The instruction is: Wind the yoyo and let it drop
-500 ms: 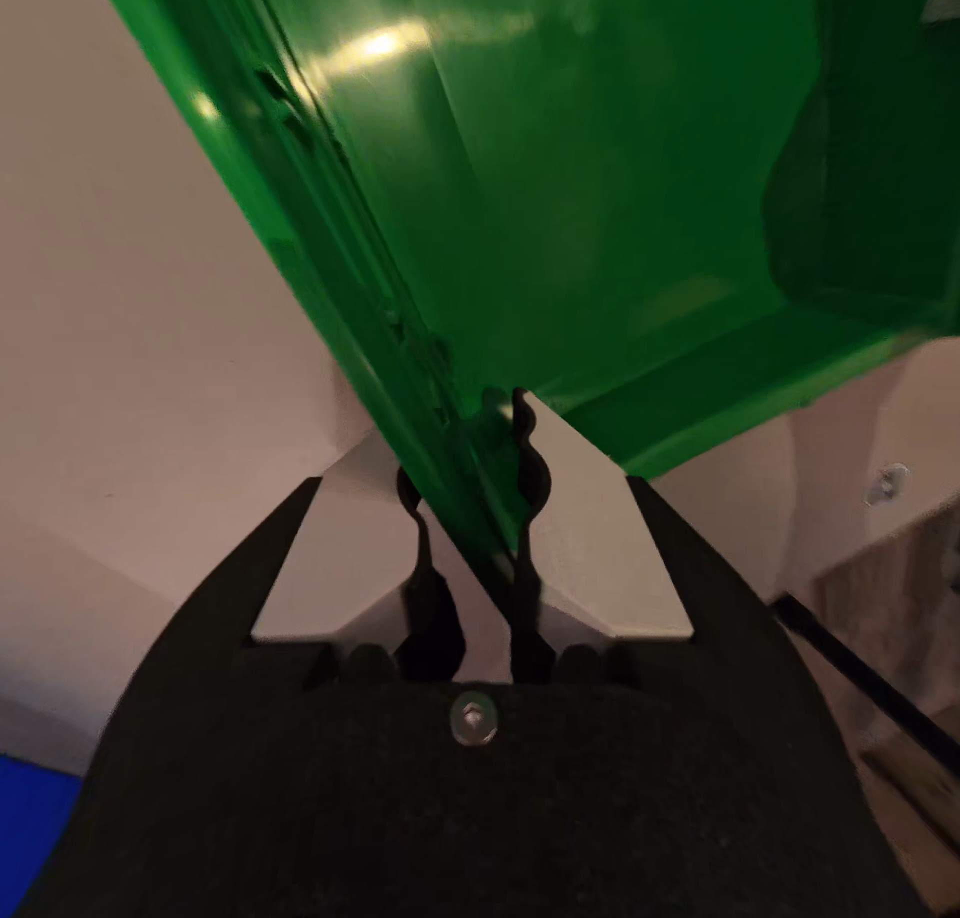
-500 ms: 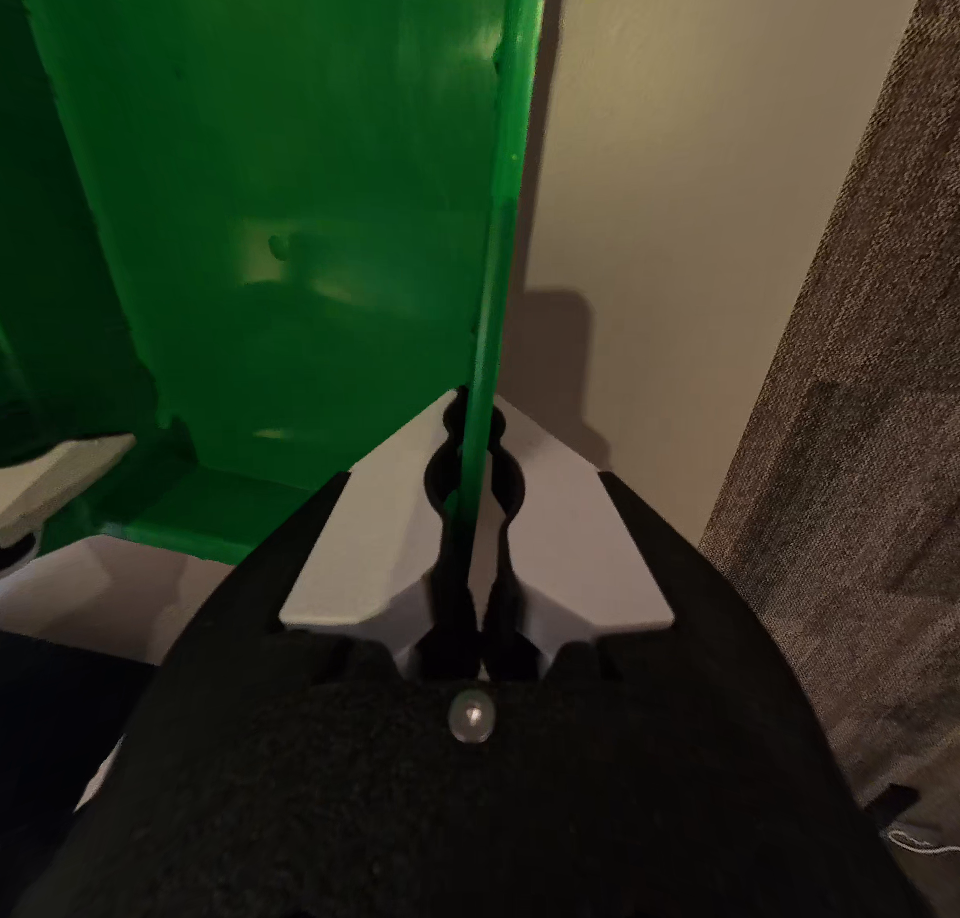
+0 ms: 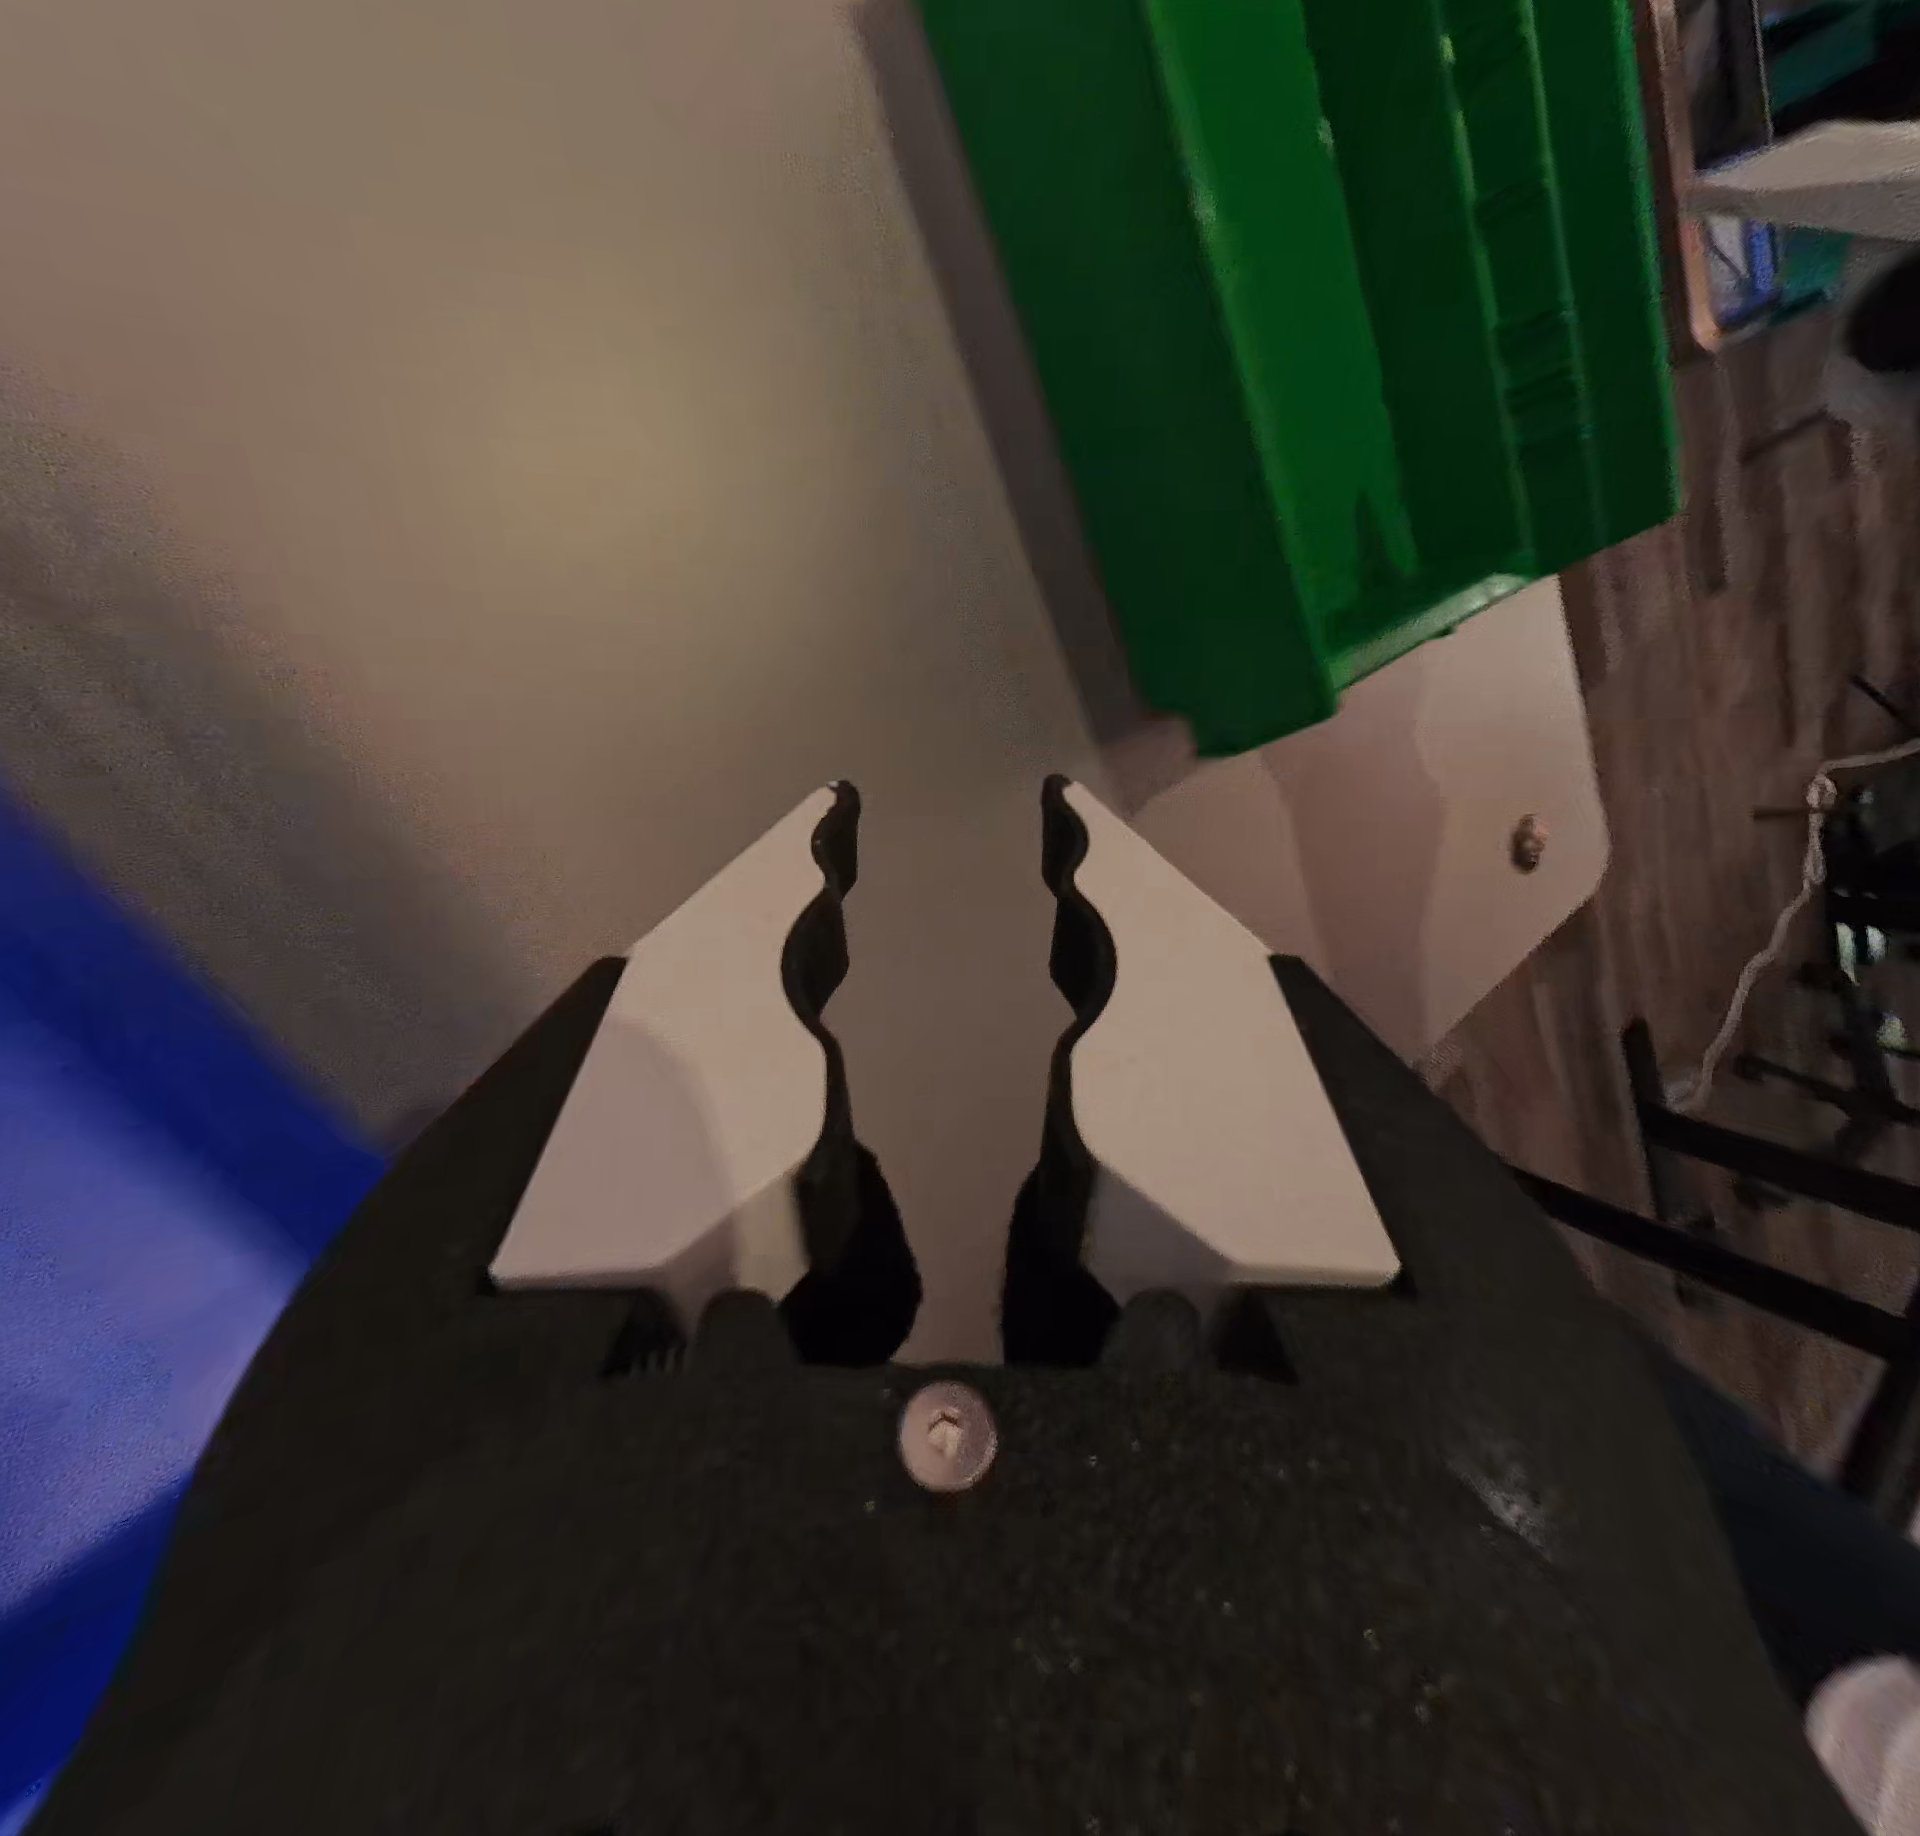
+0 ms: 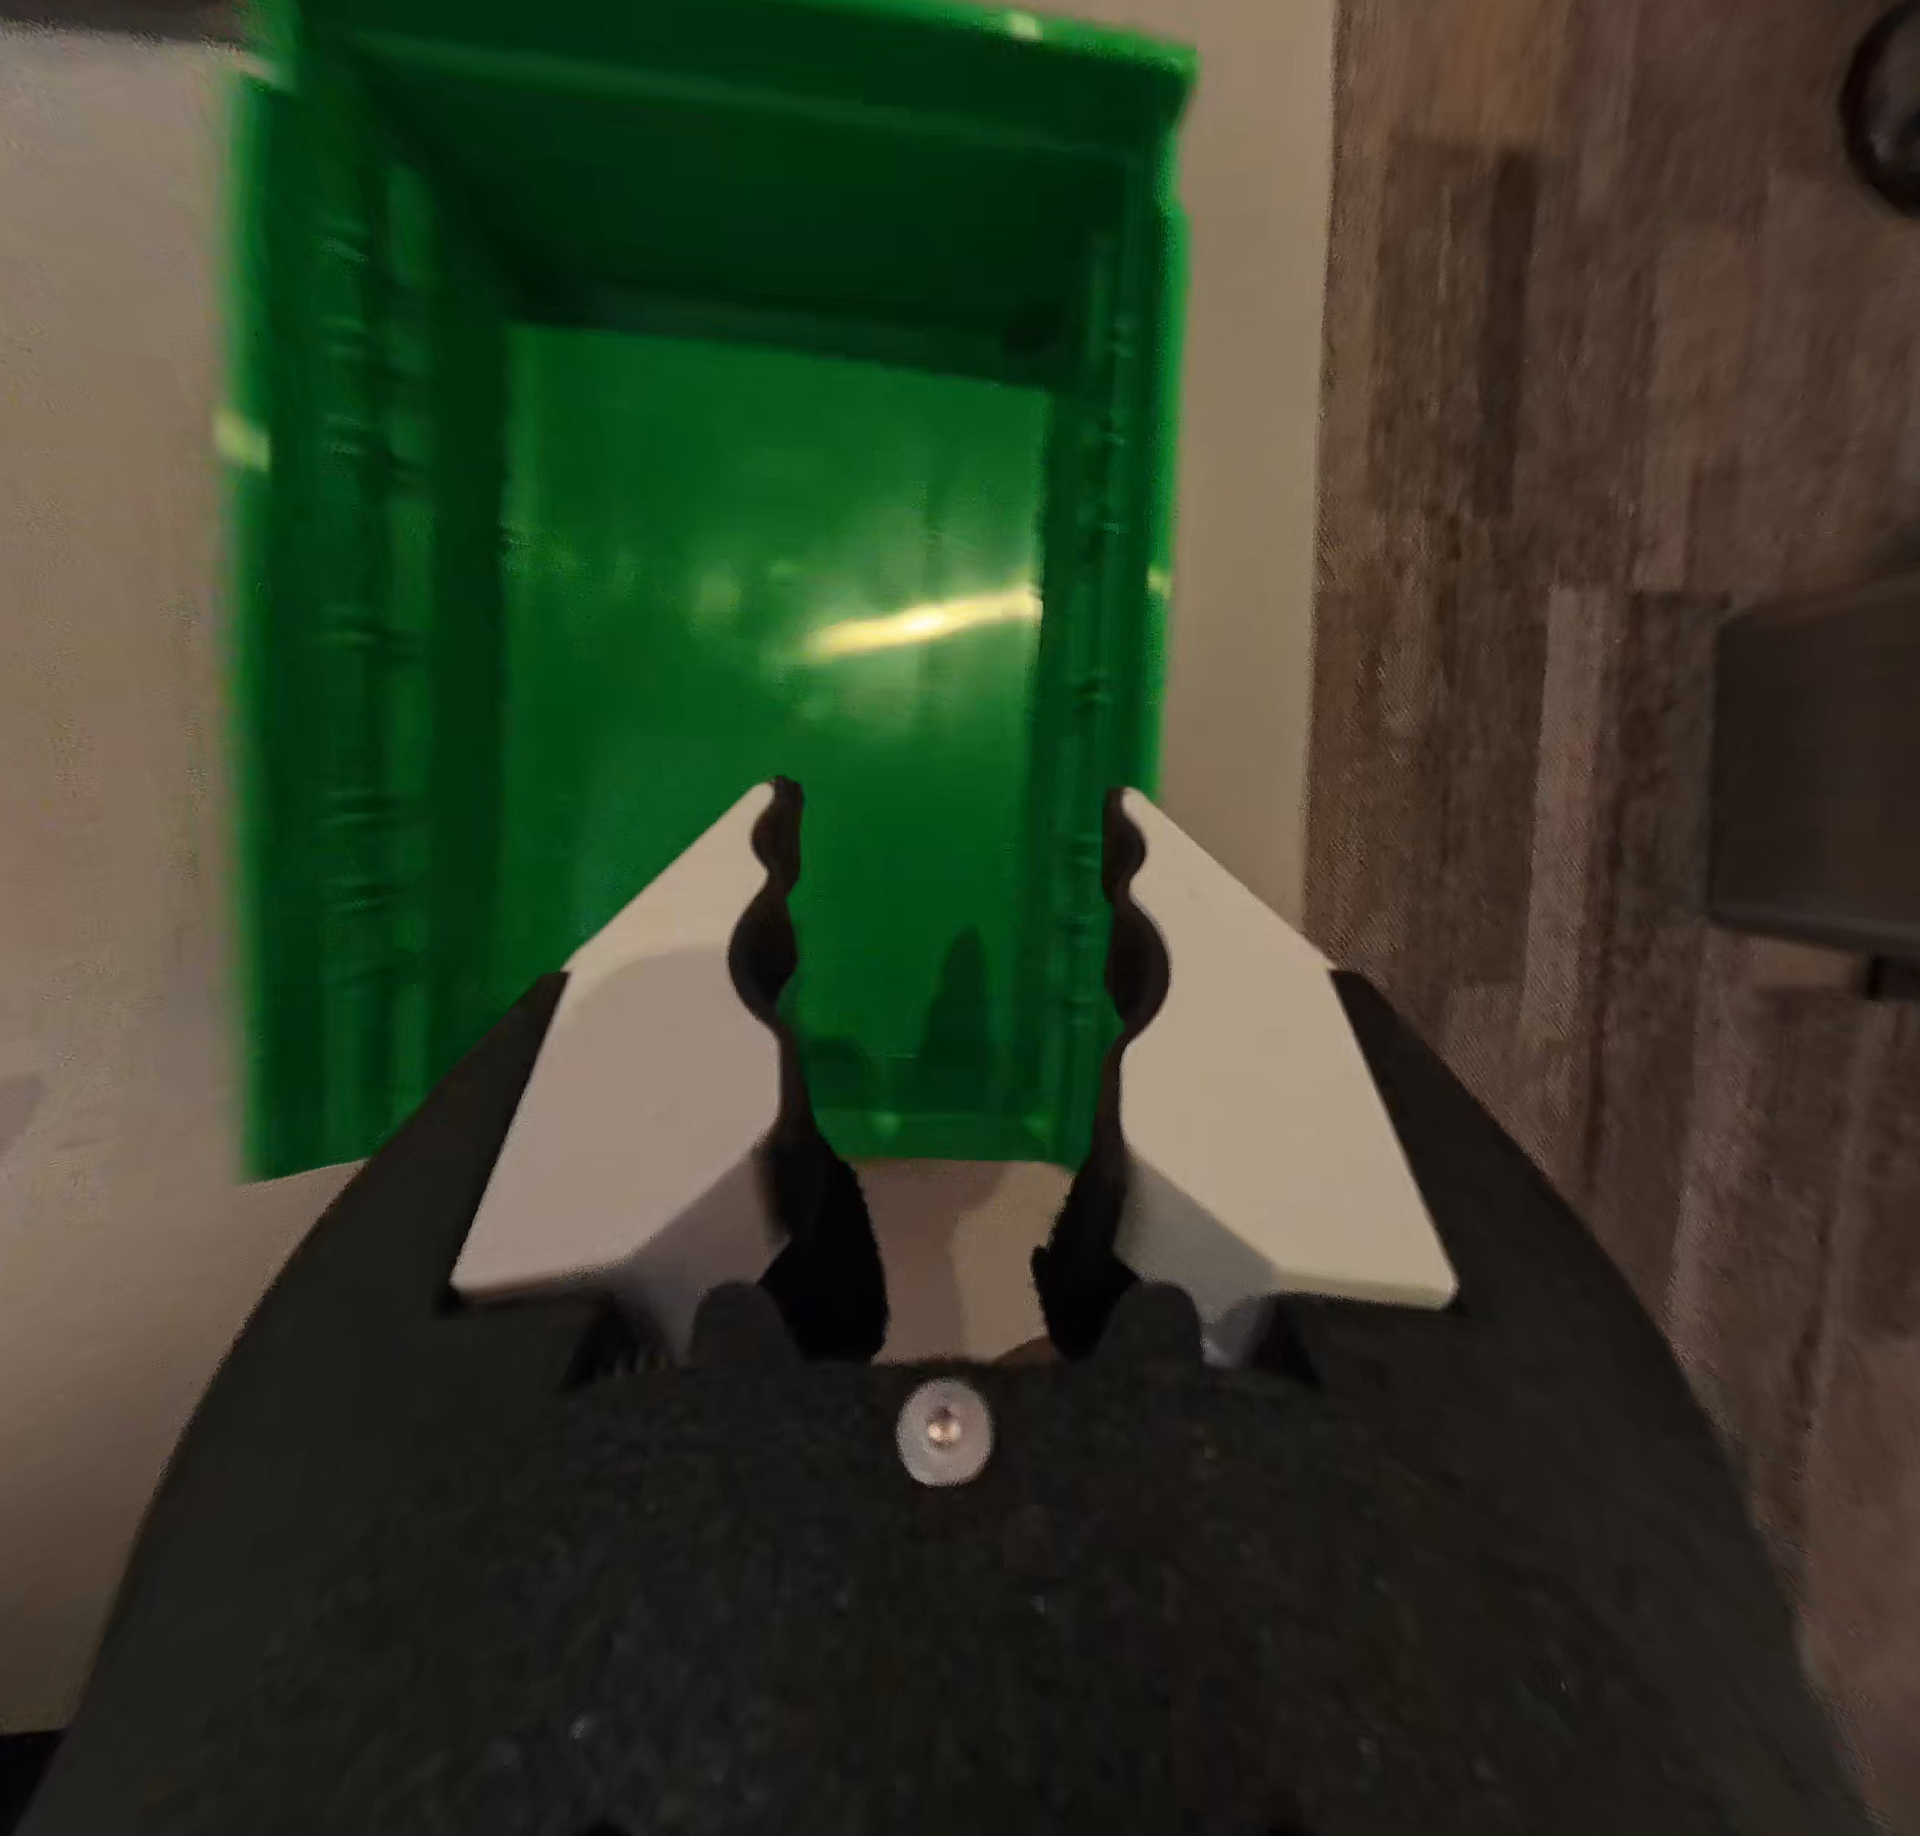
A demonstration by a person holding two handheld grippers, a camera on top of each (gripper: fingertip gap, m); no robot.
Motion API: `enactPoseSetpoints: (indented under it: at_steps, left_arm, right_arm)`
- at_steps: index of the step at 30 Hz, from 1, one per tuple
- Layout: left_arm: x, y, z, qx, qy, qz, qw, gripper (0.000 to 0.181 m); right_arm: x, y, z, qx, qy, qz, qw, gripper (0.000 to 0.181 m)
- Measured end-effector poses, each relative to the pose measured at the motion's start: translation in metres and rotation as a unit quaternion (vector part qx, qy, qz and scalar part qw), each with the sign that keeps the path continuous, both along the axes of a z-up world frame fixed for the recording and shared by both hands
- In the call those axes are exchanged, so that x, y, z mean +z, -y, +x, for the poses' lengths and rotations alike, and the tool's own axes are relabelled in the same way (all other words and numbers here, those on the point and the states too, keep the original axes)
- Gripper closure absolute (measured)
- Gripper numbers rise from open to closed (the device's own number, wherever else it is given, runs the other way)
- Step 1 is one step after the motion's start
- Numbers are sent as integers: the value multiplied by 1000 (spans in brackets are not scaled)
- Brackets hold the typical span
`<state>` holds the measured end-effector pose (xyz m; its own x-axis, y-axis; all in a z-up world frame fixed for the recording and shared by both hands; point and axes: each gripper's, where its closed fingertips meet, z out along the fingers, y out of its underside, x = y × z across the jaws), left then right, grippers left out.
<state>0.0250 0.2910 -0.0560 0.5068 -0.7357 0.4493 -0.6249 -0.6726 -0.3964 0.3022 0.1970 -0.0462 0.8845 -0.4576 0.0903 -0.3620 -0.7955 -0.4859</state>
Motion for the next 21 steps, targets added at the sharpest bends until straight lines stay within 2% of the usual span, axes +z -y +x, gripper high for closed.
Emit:
enactPoseSetpoints:
  at_steps: [1,4,7,10,13,16,18,21]
  left_arm:
    - [6,-16,-28,14,-2,13,1000,148]
    - [14,-66,-121,64,-34,55,996,145]
    - [7,-117,-220,127,-106,100,981,136]
    - [-10,-145,-290,164,-161,99,968,129]
    - [-35,-147,-316,158,-183,59,969,124]
    - [-58,-137,-320,138,-197,19,971,125]
    - [-72,-128,-319,123,-205,-5,971,141]
    - [-92,-119,-319,124,-220,-42,967,165]
  right_arm:
    - [10,-8,-23,9,-1,25,1000,124]
    - [20,-39,-122,66,-56,73,994,119]
    - [9,-70,-242,102,-168,73,978,106]
    - [-10,-106,-330,120,-219,51,967,105]
    - [-35,-141,-384,111,-243,18,963,107]
    - [-70,-155,-418,98,-265,-52,958,111]
    - [-89,-155,-431,98,-264,-97,955,123]
    - [-110,-146,-436,92,-228,-156,957,157]
